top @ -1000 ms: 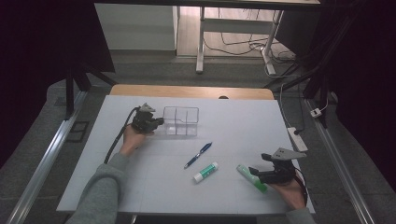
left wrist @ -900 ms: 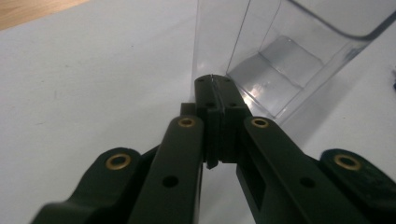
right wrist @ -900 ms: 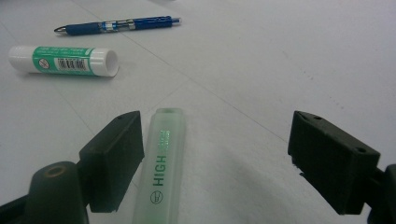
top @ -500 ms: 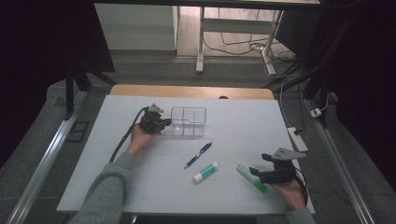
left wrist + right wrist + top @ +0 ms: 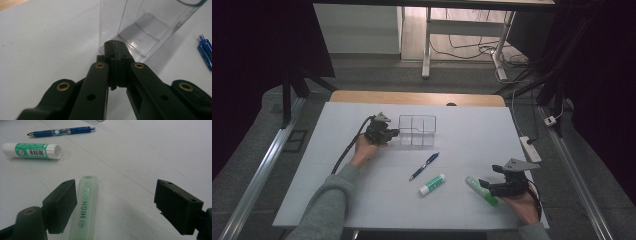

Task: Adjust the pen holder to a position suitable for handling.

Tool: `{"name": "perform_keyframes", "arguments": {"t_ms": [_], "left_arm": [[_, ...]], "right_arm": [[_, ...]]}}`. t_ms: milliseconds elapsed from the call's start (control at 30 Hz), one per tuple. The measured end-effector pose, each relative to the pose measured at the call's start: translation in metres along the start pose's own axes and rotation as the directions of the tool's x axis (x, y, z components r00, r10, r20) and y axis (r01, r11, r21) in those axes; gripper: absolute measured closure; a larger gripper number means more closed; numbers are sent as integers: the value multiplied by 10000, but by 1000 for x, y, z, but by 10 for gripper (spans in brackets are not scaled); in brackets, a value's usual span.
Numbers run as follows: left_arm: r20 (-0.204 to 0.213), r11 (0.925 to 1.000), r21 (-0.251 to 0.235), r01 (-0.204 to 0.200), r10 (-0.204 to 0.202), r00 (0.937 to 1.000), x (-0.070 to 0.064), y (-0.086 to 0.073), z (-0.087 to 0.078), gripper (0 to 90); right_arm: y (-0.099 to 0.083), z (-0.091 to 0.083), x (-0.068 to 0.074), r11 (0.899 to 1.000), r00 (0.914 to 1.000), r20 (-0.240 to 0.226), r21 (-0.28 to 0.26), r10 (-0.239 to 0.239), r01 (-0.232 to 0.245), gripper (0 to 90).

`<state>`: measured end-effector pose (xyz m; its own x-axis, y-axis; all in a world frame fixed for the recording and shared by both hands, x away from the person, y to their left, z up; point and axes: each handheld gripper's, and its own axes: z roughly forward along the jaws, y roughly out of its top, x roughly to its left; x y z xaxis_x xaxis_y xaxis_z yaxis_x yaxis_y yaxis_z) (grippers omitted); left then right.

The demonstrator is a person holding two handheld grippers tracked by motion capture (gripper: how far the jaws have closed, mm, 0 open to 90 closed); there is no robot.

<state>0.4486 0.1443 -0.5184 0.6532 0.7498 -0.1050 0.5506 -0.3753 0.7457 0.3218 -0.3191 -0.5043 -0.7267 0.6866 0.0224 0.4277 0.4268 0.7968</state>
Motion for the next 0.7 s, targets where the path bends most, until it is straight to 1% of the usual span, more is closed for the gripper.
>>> {"name": "perform_keyframes", "arguments": {"t_ms": [267,367,433,533,700], "left_arm": [[48,10000,-51,-12,12,10000,0,0,0,886],[3,9999,-123,-37,37,10000,0,0,-3,886],[-80,9998,-169,-109,107,9999,0,1,-9,886],[-75,9996,-281,-50,47,10000,-1,0,-18,886],[-184,9993,-284,-229,224,9996,-8,-5,-32,886]], "right_arm": [[0,0,0,10000,10000,-1,0,-2,2,180],[1,-1,0,10000,10000,-2,-28,-5,5,180],[0,-1,0,10000,10000,-25,-63,1,-1,180],[0,-2,-1,9999,10000,10,-131,67,-66,181],[0,-3,0,9998,10000,-2,-166,55,-55,181]]}}
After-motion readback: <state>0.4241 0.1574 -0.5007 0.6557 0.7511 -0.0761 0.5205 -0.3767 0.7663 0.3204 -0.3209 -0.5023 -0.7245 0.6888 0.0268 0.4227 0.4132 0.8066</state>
